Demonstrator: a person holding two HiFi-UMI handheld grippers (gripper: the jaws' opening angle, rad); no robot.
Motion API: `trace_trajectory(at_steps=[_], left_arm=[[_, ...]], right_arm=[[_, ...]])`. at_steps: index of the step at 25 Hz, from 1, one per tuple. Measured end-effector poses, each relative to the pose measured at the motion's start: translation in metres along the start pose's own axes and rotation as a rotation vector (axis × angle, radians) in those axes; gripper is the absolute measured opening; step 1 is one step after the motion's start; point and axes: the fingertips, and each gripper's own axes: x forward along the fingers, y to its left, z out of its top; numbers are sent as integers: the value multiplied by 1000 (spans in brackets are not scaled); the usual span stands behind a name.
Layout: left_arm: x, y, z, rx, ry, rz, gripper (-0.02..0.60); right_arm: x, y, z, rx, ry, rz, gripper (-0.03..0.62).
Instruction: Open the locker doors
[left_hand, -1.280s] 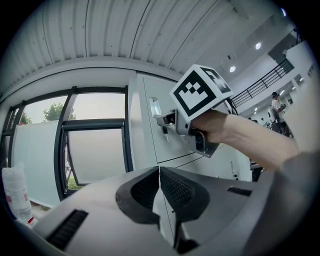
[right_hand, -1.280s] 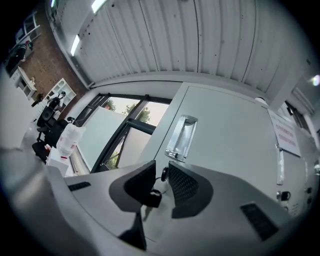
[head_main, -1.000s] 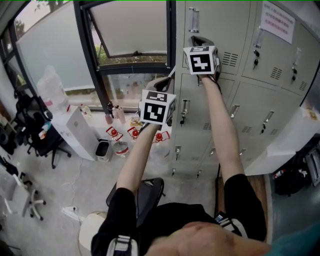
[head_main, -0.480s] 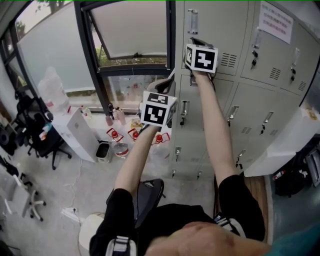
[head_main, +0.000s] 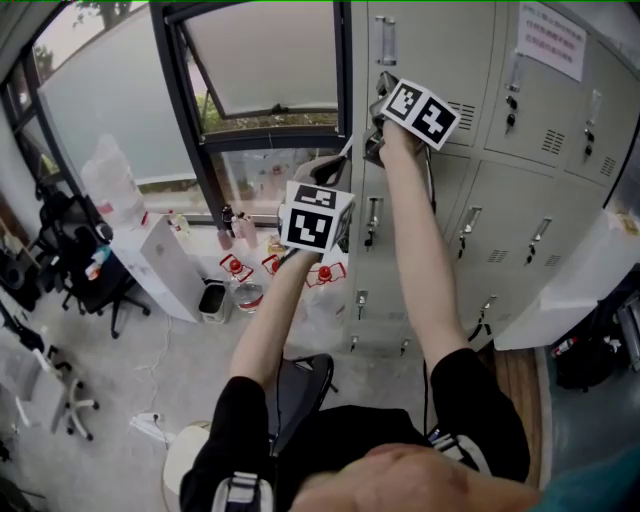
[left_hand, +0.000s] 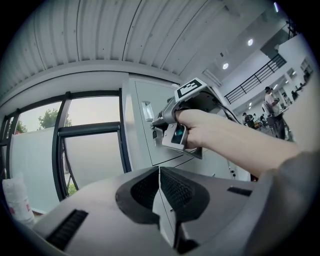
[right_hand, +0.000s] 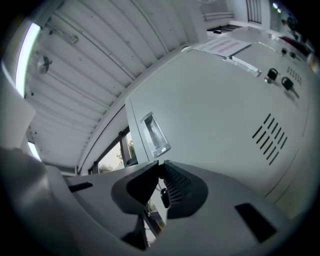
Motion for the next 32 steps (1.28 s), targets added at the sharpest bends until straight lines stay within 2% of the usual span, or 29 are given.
trace_trajectory(at_steps=[8, 18, 25, 32], left_arm=[[-10, 9, 0, 11, 9, 30, 9], [-21, 22, -7, 18, 22, 56, 9], [-24, 28, -10, 7, 22, 76, 9], [-27, 33, -9, -11, 10, 93, 9]], right_arm=[[-1, -7, -3, 357, -109, 30, 46], [-7, -14, -9, 845, -318, 76, 48], [-7, -17, -12, 944, -359, 65, 46], [-8, -17, -12, 966, -374, 63, 44]])
